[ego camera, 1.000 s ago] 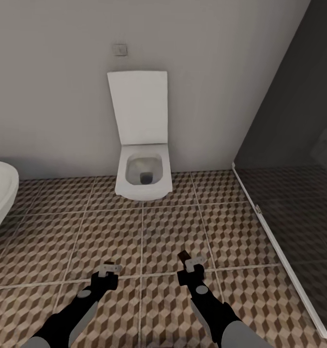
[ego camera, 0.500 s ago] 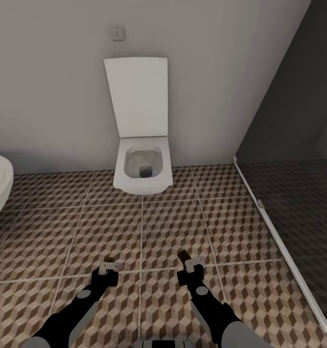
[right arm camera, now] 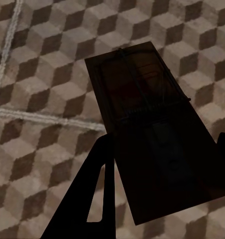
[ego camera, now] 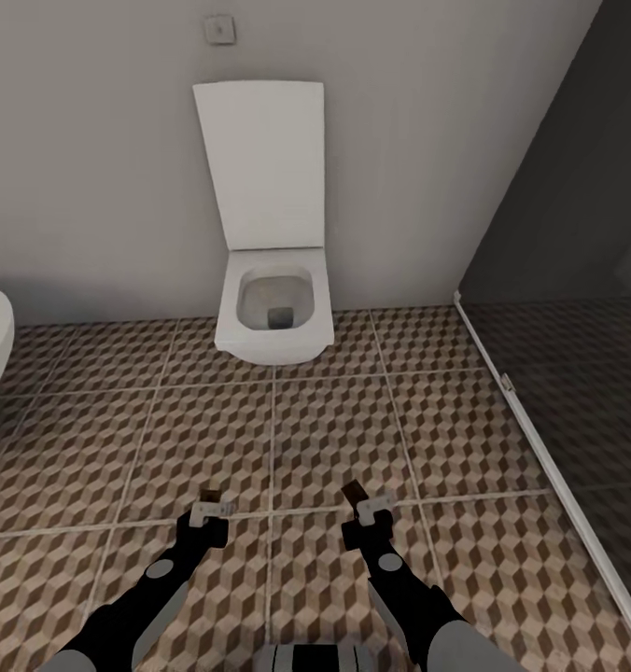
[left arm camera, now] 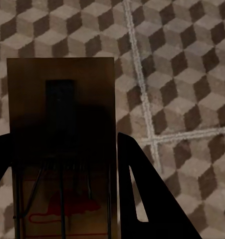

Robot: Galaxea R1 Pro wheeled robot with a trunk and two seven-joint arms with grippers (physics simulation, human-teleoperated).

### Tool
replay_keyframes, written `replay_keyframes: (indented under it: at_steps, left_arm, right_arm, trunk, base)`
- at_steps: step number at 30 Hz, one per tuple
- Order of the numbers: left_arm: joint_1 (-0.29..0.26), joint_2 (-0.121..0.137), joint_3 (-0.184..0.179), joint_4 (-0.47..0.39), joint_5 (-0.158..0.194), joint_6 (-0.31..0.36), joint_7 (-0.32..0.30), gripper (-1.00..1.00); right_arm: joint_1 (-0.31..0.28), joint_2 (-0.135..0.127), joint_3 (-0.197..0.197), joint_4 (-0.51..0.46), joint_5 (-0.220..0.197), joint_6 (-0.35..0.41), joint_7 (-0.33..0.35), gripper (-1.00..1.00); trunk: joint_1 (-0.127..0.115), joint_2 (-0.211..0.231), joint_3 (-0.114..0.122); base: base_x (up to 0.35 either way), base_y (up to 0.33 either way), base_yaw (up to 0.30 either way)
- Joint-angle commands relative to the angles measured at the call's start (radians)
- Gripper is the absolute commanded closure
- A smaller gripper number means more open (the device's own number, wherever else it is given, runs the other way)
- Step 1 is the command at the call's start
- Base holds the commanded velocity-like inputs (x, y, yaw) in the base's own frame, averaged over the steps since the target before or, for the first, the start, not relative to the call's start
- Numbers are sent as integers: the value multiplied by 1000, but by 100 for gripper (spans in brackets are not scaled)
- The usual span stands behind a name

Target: Take the four mousetraps from the cabinet in the bathroom and place them on the bathroom floor. Make sure all four end up on the same floor surface, and ensure that at least two of them are either under or directly next to the same bathroom sink.

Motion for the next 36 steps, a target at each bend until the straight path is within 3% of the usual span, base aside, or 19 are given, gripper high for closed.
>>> replay_keyframes:
  at_steps: [1, 18, 36]
  left_arm:
    - [-1, 3, -9, -2, 6, -5, 10, 100]
    - [-1, 7, -12, -4, 6, 0, 9, 100]
    - [-1, 7, -12, -1, 6, 0, 9, 100]
  right_arm:
    - [-1, 0, 4, 1, 7, -1, -11, 100]
    - [-1, 0, 4, 1, 7, -2, -11, 100]
    - [-1, 0, 4, 1, 7, -1, -11, 100]
  trunk:
    - [0, -1, -2]
    - [0, -1, -9]
    - [0, -1, -9]
  base:
    - [0, 0, 0]
    - [13, 3, 0]
    - [263, 128, 0]
